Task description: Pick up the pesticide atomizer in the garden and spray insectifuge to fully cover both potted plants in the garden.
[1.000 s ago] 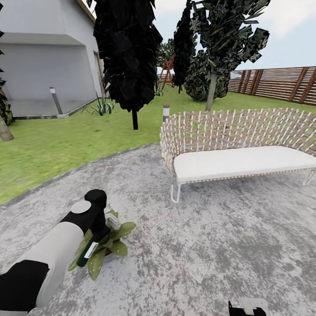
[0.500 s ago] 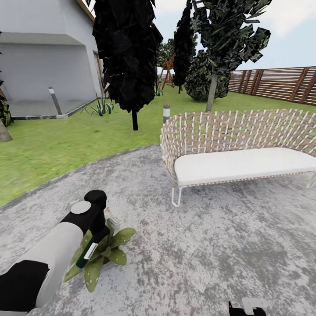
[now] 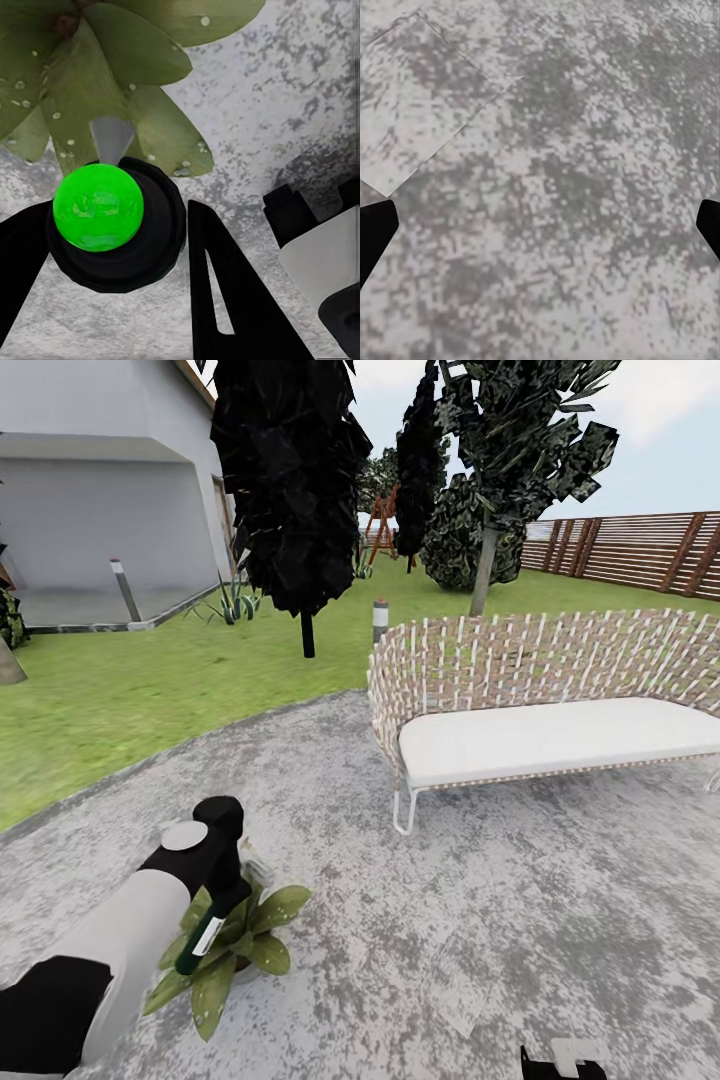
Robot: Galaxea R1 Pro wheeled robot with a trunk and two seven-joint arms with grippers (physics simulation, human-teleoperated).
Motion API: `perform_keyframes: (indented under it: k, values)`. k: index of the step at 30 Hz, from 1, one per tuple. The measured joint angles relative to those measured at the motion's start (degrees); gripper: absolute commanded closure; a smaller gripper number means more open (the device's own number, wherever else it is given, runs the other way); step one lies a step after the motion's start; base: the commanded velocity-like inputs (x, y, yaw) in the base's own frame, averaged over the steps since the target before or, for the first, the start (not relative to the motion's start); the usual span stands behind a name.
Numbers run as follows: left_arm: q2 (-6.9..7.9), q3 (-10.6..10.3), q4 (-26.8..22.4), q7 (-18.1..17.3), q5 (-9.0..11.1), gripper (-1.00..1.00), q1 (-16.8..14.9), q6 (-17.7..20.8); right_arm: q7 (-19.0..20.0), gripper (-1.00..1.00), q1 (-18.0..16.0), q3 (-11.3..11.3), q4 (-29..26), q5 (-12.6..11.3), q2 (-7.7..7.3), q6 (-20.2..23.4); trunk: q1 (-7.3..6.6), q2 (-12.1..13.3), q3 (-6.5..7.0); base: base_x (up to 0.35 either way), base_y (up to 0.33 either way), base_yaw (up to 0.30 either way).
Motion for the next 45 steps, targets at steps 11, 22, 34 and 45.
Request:
perform_keyframes:
  k: [11,22,34,45]
  values:
    - [1.36,-0.45,-0.72,0.00,-0.64,1.00,-0.14,-0.17,0.08,-1.00,0.01,0.00,-0.01,0.00,0.00,0.00,0.00,0.00,0.00,0.000,0.000,0.000]
    - [-0.36,-0.49,-0.72,0.00,-0.68,1.00,-0.52,-0.10,0.09,-1.00,0.02,0.00,0.00,0.04,0.00,0.00,0.00,0.00,0.22,0.000,0.000,-0.084]
    - [-0.04,-0.58,-0.63,0.00,-0.58,1.00,-0.43,-0.19,0.09,-1.00,0.02,0.00,-0.04,0.00,0.09,0.00,0.00,0.00,0.22,0.000,0.000,0.000]
    - [-0.54,-0.36,-0.71,0.00,-0.55,1.00,-0.57,-0.07,0.17,-1.00,0.00,0.00,-0.05,0.00,0.17,0.00,0.00,0.00,0.22,0.033,0.000,0.000]
